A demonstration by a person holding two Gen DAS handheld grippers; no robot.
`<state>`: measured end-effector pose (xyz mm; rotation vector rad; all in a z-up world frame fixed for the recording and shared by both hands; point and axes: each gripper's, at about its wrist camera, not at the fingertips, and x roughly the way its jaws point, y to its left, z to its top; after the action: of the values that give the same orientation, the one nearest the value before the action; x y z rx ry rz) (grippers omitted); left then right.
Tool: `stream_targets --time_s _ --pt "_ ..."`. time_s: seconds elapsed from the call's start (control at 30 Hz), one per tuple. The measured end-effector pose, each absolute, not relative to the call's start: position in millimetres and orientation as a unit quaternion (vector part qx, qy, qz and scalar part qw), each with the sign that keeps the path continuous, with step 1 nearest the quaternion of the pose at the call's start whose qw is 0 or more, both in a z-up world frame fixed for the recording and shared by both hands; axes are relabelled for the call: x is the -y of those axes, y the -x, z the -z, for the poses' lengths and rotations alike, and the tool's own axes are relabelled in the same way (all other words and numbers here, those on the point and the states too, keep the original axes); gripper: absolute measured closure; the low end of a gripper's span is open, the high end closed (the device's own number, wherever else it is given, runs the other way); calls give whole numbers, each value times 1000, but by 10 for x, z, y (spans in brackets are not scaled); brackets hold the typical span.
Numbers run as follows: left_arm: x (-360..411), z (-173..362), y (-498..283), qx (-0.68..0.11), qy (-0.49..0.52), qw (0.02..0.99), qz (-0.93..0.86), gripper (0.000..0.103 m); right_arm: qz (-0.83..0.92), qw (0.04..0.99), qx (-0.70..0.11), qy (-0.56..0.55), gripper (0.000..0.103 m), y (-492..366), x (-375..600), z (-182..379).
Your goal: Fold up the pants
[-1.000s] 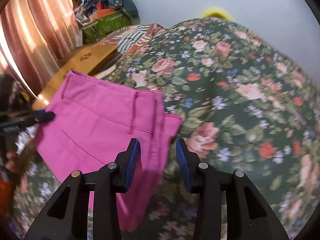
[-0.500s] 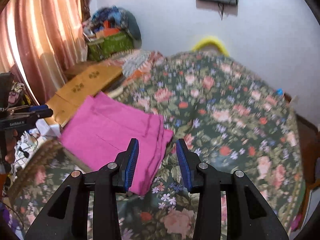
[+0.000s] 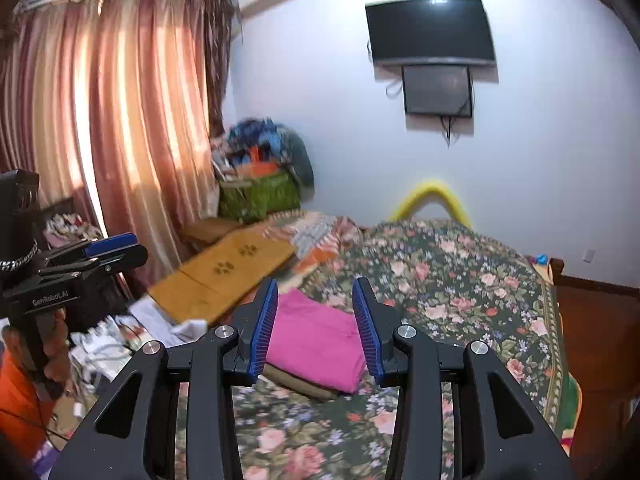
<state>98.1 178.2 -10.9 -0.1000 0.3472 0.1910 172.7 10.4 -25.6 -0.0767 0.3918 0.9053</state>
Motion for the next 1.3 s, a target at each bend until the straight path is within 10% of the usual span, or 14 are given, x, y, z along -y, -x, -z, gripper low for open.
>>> stream_targets --time_s 0.3,0.8,1.3 --pt "-1409 -128 -289 -114 51 987 -99 45 -444 887 -124 4 57 -986 280 50" --pt "-1160 17 214 -93 40 987 -123 2 -433 898 -78 -12 7 -574 417 35" --pt "-1104 92 243 -87 31 987 -130 0 -413 908 -64 3 1 -418 399 87"
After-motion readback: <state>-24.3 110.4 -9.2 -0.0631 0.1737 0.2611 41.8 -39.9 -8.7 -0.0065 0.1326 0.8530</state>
